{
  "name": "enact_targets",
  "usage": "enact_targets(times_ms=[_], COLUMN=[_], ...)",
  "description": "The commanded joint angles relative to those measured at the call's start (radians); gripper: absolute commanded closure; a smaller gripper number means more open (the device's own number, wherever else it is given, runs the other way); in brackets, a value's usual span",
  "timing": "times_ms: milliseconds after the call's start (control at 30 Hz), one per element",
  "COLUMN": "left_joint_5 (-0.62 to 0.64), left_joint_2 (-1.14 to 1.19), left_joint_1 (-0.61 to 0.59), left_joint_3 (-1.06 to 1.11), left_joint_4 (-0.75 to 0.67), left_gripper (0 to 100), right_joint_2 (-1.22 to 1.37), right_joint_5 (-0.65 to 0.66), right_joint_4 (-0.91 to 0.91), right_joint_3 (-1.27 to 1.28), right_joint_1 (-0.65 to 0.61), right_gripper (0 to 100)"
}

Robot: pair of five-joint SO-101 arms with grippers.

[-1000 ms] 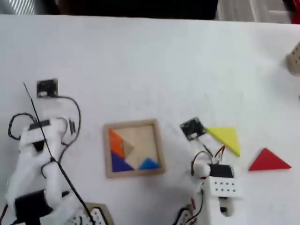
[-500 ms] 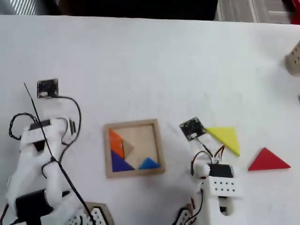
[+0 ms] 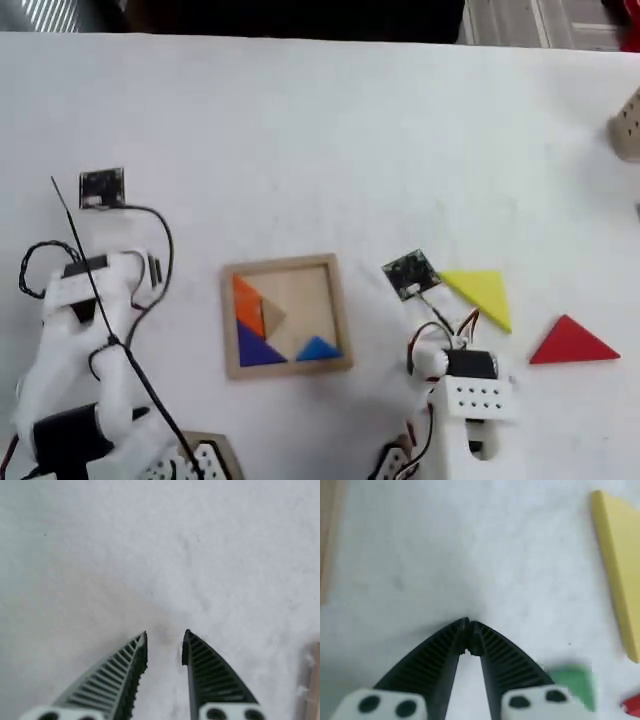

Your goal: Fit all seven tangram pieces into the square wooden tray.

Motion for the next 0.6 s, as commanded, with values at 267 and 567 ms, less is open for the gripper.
enact_targets(times_ms=[267,567], left_joint_5=[-0.009,-0.009], left_joint_2=[-0.019,-0.019], left_joint_1=[0.01,0.01], left_joint_3=[-0.035,-0.035], left_joint_4=[0.003,0.009], left_gripper=[87,87], right_joint_2=[0.004,0.004], right_joint_5=[0.012,0.008], right_joint_4=[-0.042,-0.045], right_joint_3=[0.0,0.0], right_joint_1=[-0.013,-0.018], right_gripper=[98.1,98.1])
